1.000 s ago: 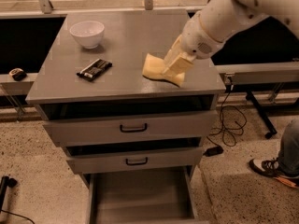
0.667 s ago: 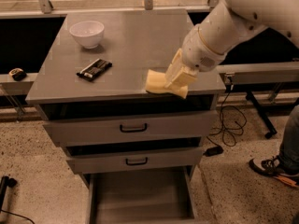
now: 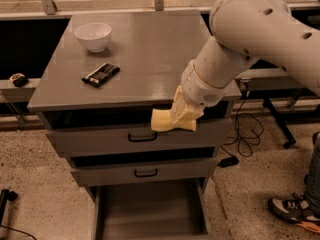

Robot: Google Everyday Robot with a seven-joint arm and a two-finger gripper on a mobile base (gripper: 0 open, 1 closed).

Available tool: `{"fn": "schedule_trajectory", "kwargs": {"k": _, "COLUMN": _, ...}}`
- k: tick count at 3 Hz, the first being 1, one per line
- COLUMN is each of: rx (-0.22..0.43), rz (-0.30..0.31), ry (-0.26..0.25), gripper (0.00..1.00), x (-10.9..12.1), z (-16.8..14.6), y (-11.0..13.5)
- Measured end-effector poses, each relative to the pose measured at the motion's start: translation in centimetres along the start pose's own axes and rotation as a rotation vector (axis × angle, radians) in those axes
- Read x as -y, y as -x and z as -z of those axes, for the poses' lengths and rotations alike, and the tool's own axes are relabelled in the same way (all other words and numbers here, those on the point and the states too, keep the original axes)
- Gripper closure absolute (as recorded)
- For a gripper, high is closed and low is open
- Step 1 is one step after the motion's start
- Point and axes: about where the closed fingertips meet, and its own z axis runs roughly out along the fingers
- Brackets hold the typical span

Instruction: Place sponge into bottom drawer

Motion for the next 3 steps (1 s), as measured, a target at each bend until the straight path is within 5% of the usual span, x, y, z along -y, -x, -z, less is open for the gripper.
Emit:
{"fn": "schedule_trajectory", "kwargs": {"k": 2, "rx": 0.044, "rz": 0.008, "ry": -0.032, "gripper": 1.0, "x": -2.2, "z": -3.2, "y": -0.9}}
{"fn": "schedule_trajectory", "kwargs": {"k": 3, "rx": 0.122, "rz": 0.086, "ry": -0.09, "gripper": 1.0, "x": -7.1, "z": -6.4, "y": -2.0}}
